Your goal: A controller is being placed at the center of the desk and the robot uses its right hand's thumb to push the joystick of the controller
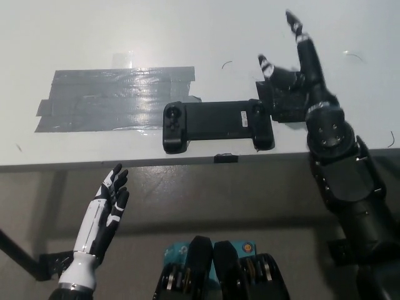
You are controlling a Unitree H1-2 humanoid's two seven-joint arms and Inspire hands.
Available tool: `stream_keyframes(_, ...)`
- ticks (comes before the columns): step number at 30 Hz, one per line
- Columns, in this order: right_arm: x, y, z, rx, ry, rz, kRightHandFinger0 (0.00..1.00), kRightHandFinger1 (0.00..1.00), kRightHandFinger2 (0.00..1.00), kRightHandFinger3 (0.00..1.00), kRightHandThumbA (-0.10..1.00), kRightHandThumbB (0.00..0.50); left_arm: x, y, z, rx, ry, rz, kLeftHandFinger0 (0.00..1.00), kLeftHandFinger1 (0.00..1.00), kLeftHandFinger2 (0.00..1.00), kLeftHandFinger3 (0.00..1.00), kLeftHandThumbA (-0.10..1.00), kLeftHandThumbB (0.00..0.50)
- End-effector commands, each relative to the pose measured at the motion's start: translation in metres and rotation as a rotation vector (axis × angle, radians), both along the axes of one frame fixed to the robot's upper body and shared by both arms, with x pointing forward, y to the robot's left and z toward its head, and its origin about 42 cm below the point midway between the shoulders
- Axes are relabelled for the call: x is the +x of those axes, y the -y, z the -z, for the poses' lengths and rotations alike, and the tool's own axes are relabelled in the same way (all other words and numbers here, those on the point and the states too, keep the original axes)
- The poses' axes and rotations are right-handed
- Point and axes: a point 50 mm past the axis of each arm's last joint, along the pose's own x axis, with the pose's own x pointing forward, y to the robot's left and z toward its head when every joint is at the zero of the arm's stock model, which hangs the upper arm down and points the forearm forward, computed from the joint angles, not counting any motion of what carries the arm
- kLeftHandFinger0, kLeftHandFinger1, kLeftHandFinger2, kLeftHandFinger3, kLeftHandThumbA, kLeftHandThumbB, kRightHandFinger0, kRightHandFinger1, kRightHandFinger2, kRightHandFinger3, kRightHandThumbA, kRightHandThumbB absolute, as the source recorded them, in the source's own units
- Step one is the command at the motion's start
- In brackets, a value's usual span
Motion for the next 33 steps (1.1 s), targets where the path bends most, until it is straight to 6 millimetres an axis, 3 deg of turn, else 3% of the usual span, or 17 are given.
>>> stream_keyframes(1, -0.018, -0.010, -0.055, 0.041, 0.158, -0.087, 1.00, 1.00, 1.00, 1.00, 1.00, 0.318, 0.004, -0.002, -0.015, 0.005, 0.075, 0.014, 1.00, 1.00, 1.00, 1.00, 0.89, 0.005)
stream_keyframes(4, -0.037, -0.013, -0.070, 0.046, 0.210, -0.116, 1.00, 1.00, 1.00, 1.00, 1.00, 0.304, 0.006, -0.001, -0.016, 0.005, 0.076, 0.017, 1.00, 1.00, 1.00, 1.00, 0.89, 0.006)
stream_keyframes(6, -0.063, -0.016, -0.075, 0.052, 0.274, -0.160, 1.00, 1.00, 1.00, 1.00, 1.00, 0.263, 0.007, -0.001, -0.018, 0.006, 0.078, 0.015, 1.00, 1.00, 1.00, 1.00, 0.89, 0.004)
stream_keyframes(11, -0.120, -0.018, -0.061, 0.044, 0.345, -0.224, 1.00, 1.00, 1.00, 1.00, 1.00, 0.252, 0.009, -0.003, -0.019, 0.011, 0.080, 0.010, 1.00, 1.00, 1.00, 1.00, 0.89, 0.003)
stream_keyframes(12, -0.122, -0.018, -0.061, 0.042, 0.346, -0.225, 1.00, 1.00, 1.00, 1.00, 1.00, 0.252, 0.009, -0.003, -0.019, 0.012, 0.081, 0.009, 1.00, 1.00, 1.00, 1.00, 0.89, 0.003)
stream_keyframes(16, -0.162, -0.009, -0.027, 0.037, 0.317, -0.253, 1.00, 1.00, 1.00, 1.00, 1.00, 0.215, 0.009, -0.004, -0.018, 0.010, 0.083, 0.009, 1.00, 1.00, 1.00, 1.00, 0.89, 0.003)
stream_keyframes(20, -0.188, 0.002, 0.011, 0.039, 0.243, -0.245, 1.00, 1.00, 1.00, 1.00, 1.00, 0.251, 0.006, -0.005, -0.016, 0.017, 0.077, 0.005, 1.00, 1.00, 1.00, 1.00, 0.90, 0.000)
stream_keyframes(21, -0.189, 0.002, 0.013, 0.038, 0.239, -0.245, 1.00, 1.00, 1.00, 1.00, 1.00, 0.250, 0.004, -0.005, -0.015, 0.017, 0.074, 0.004, 1.00, 1.00, 1.00, 1.00, 0.90, 0.000)
stream_keyframes(24, -0.198, 0.015, 0.048, 0.045, 0.138, -0.224, 1.00, 1.00, 1.00, 1.00, 1.00, 0.252, 0.002, -0.004, -0.011, 0.006, 0.066, 0.007, 1.00, 1.00, 1.00, 1.00, 0.89, 0.000)
stream_keyframes(33, -0.203, 0.021, 0.114, 0.031, -0.040, -0.193, 1.00, 1.00, 1.00, 1.00, 1.00, 0.244, -0.007, -0.004, -0.002, -0.007, 0.034, 0.008, 1.00, 1.00, 1.00, 1.00, 0.86, 0.000)
